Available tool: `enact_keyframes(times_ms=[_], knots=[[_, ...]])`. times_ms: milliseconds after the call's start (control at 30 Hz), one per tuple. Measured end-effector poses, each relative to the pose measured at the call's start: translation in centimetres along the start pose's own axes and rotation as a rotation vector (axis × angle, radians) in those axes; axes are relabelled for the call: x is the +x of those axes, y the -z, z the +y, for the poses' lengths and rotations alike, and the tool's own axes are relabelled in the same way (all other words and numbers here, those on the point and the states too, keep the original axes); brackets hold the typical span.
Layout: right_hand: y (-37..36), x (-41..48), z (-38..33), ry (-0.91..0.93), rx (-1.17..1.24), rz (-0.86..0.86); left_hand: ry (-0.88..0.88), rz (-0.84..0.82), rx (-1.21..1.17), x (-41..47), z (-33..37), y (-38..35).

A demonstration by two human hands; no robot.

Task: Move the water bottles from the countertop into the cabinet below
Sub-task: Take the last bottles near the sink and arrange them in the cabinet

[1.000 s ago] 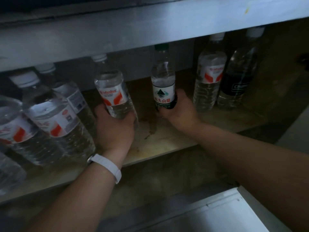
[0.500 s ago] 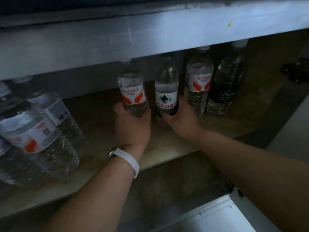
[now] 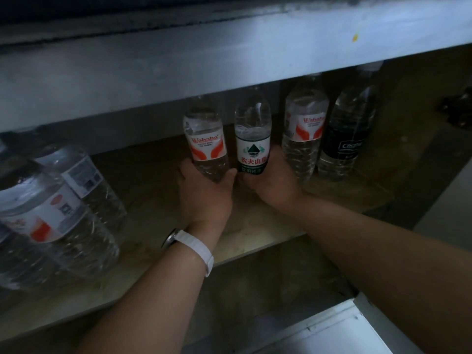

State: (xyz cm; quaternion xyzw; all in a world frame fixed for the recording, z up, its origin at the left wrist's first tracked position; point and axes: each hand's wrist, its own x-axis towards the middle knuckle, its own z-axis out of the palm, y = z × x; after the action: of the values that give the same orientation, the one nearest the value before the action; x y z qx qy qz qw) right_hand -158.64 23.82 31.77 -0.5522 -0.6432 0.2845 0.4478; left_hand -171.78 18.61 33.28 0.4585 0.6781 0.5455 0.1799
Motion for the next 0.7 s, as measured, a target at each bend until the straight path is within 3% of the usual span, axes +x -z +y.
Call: enact_keyframes(times_ms=[233,700], knots=[[0.51,0.21,0.15,0.010,-0.008,-0.090,0.049,-0.092,-0.135,0.23,-0.73,0.46],[0.92,0.40,0.22,-0.008,-0.034,-0.130,-0.010,-0.057,-0.127,-0.41,-1.06,0.75]])
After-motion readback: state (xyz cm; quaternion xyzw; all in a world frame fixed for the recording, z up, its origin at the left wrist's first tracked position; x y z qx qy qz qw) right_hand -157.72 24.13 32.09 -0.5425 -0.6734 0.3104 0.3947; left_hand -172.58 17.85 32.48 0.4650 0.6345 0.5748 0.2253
